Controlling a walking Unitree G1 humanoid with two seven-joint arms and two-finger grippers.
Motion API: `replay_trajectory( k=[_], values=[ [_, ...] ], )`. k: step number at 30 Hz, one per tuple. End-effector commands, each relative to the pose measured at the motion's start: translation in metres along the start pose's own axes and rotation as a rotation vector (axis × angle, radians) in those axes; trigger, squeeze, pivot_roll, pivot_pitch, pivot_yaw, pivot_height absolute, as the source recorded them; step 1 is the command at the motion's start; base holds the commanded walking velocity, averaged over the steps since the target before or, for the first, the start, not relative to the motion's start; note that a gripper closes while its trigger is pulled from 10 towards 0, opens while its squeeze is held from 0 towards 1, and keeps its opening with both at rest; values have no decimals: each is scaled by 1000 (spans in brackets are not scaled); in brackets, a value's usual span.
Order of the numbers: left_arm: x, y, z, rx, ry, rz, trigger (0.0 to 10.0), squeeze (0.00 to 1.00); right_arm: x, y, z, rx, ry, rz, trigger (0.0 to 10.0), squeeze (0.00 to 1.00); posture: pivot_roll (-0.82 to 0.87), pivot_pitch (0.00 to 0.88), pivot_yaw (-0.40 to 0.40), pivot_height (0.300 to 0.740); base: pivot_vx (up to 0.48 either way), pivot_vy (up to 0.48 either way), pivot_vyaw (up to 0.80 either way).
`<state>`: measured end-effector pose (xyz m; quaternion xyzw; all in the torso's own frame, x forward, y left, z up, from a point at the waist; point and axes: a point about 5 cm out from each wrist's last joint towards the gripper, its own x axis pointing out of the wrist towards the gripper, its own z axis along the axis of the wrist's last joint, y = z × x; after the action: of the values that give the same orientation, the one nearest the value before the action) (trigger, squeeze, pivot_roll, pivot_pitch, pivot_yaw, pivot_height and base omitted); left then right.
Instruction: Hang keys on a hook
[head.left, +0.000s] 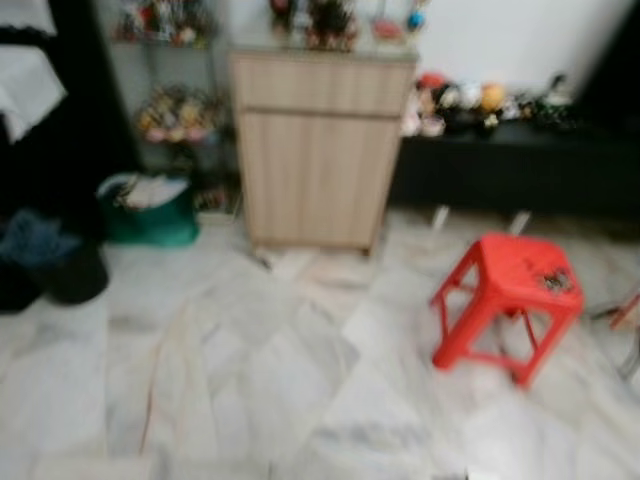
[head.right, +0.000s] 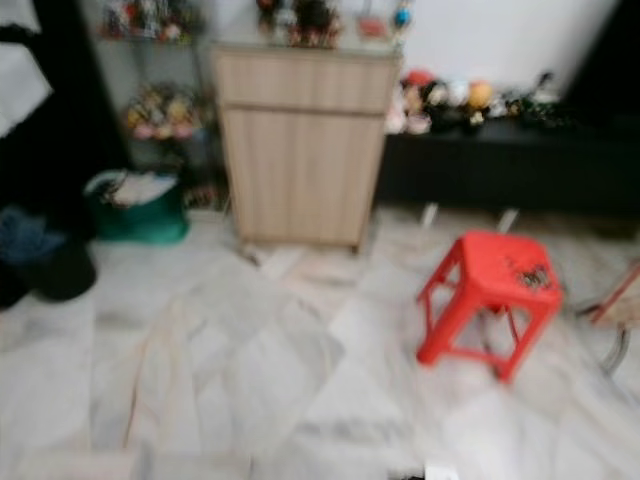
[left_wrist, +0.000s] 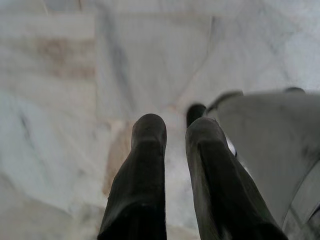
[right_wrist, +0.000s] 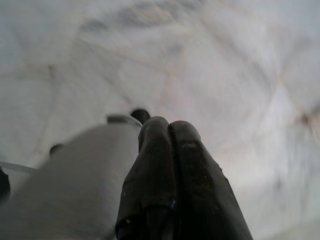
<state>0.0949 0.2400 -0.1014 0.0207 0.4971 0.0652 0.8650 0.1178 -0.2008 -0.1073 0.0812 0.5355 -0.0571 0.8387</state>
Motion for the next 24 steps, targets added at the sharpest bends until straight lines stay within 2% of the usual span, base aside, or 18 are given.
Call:
replay_trajectory(
  k=[1,6,7,8,13,20,21,24],
  values=[
    [-1,2,-4,26,15,-5,10000,0,1,3,1,12,0,1,10000,0,114,0,-14,726,0,0,-744],
    [-2,4,-4,42,19,-9,10000,0,1,7,1,36,-6,23,10000,0,101,0,1,726,0,0,-735],
    [-2,4,-4,45,19,-10,10000,0,1,8,2,34,-15,25,10000,855,98,0,4,726,0,0,0],
    [-2,5,-3,53,19,-10,10000,0,1,8,3,38,-31,23,10000,1000,93,0,4,726,0,0,0],
    [-1,6,-3,57,21,-7,10000,0,1,9,4,75,-51,17,10000,1000,86,0,5,726,0,0,0],
    [-1,3,-4,50,29,-23,10000,0,1,7,5,58,-55,9,10000,1000,90,0,-4,726,0,0,0],
    [-1,3,-4,53,30,-30,10000,1000,1,6,4,58,-56,9,10000,1000,89,0,-5,726,0,0,0],
    [-1,2,-4,53,30,-37,10000,1000,1,6,5,59,-58,11,10000,1000,89,0,-8,726,0,0,0]
  ],
)
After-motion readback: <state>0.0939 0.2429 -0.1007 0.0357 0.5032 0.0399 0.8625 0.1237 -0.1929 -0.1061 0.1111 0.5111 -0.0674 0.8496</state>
